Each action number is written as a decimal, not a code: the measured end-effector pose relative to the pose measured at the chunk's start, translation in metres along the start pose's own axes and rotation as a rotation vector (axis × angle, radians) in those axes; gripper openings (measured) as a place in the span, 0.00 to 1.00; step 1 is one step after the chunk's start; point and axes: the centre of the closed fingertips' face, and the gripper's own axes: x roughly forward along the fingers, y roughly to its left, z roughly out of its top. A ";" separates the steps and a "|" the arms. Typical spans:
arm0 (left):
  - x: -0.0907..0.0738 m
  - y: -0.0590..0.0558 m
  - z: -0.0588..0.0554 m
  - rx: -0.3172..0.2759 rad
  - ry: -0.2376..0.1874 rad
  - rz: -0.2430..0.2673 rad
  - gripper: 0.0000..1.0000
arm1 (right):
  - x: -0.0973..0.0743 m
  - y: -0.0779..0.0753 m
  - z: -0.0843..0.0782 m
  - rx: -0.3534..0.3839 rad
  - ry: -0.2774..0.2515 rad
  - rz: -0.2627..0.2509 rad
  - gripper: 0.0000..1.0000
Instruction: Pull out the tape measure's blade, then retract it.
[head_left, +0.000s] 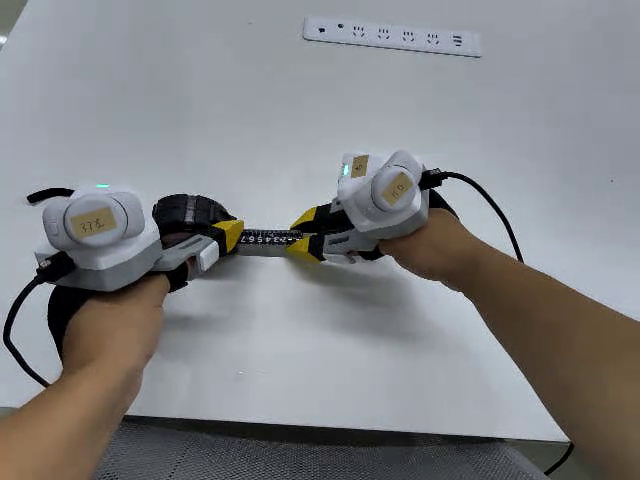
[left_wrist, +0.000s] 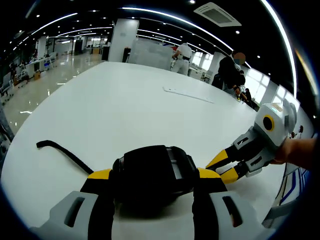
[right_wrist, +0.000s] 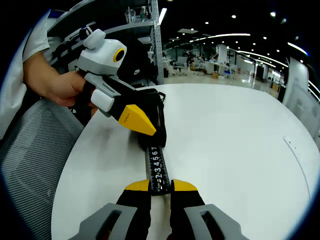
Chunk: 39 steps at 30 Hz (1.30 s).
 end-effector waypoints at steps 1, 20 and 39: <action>0.000 0.000 0.000 -0.001 -0.001 -0.001 0.58 | 0.002 -0.001 0.001 -0.002 0.000 0.002 0.10; 0.001 0.000 -0.001 -0.001 -0.003 0.000 0.58 | 0.031 0.003 0.019 -0.006 -0.016 0.020 0.10; 0.001 0.000 -0.001 0.001 -0.005 0.001 0.59 | 0.043 0.005 0.027 0.004 -0.036 0.026 0.10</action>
